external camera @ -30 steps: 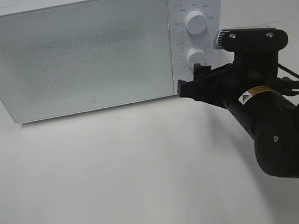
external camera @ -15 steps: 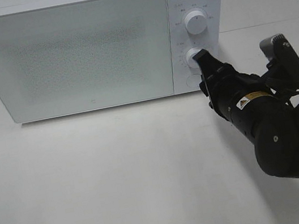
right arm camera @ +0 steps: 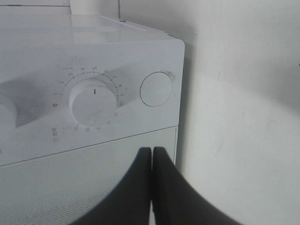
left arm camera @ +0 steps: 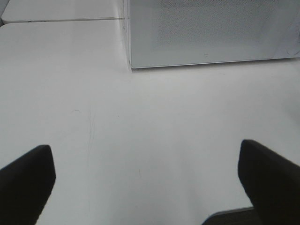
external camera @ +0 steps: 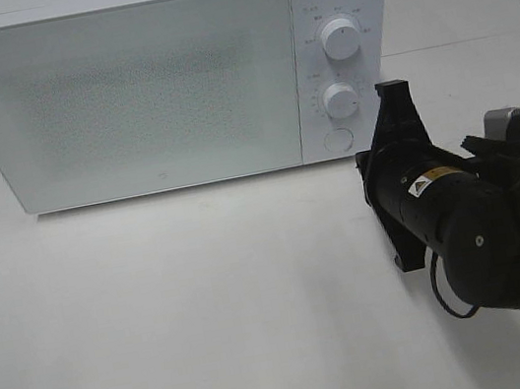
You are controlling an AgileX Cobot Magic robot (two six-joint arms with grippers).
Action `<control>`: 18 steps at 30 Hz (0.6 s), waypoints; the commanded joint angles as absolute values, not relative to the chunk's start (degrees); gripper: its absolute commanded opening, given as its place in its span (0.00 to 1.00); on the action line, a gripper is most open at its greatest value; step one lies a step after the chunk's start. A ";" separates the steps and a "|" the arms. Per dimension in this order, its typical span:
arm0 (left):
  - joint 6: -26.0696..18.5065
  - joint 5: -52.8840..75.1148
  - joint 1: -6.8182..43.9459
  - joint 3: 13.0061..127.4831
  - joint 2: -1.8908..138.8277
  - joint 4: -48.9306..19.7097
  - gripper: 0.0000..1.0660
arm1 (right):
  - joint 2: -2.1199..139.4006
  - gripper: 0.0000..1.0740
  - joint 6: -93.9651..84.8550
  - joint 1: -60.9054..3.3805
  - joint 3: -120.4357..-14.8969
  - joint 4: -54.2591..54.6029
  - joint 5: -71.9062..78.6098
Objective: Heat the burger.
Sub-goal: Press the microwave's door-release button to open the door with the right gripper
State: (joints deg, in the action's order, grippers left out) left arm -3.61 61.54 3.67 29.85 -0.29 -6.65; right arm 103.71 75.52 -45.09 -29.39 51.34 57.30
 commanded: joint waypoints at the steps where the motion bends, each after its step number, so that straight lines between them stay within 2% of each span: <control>1: -3.32 61.42 3.50 29.62 -1.03 -7.10 0.92 | 103.48 0.00 75.69 -44.98 -29.97 50.82 57.30; 8: -3.32 61.42 3.50 29.62 -1.03 -7.10 0.92 | 103.65 0.00 75.63 -44.81 -30.02 50.94 57.30; 18: -3.32 61.42 3.50 29.62 -0.52 -7.10 0.92 | 109.84 0.00 80.16 -38.96 -35.07 42.69 57.24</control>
